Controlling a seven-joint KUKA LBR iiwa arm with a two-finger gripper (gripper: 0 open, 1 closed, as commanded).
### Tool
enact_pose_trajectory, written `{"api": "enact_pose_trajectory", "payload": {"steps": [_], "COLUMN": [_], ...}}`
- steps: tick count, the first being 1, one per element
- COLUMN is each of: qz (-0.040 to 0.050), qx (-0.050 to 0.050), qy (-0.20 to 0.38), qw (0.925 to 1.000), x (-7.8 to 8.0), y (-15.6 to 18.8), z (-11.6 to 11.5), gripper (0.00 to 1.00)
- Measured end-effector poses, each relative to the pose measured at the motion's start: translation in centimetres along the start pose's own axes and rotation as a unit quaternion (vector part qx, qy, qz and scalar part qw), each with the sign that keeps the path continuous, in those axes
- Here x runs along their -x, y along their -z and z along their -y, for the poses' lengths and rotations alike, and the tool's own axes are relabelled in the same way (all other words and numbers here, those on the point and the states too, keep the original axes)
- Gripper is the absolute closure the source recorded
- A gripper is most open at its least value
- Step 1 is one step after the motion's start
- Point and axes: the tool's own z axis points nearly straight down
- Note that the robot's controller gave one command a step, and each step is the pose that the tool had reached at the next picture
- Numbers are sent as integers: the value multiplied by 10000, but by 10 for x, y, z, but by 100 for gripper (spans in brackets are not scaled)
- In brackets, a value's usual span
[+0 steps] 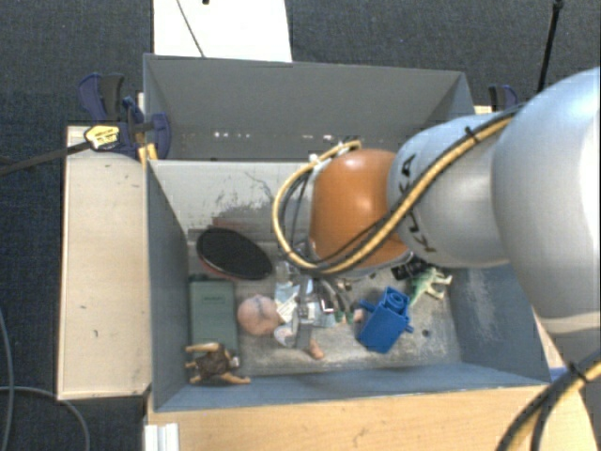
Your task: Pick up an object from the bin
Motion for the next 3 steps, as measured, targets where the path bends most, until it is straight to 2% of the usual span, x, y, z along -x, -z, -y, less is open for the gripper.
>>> {"api": "enact_pose_trajectory", "payload": {"steps": [1,3], "qz": [81,59], "qx": [14,9], "qy": [334,325], "qw": [9994,9995], "x": [-5,-5], "y": [-22,-19], "z": [5,5], "gripper": [100,100]}}
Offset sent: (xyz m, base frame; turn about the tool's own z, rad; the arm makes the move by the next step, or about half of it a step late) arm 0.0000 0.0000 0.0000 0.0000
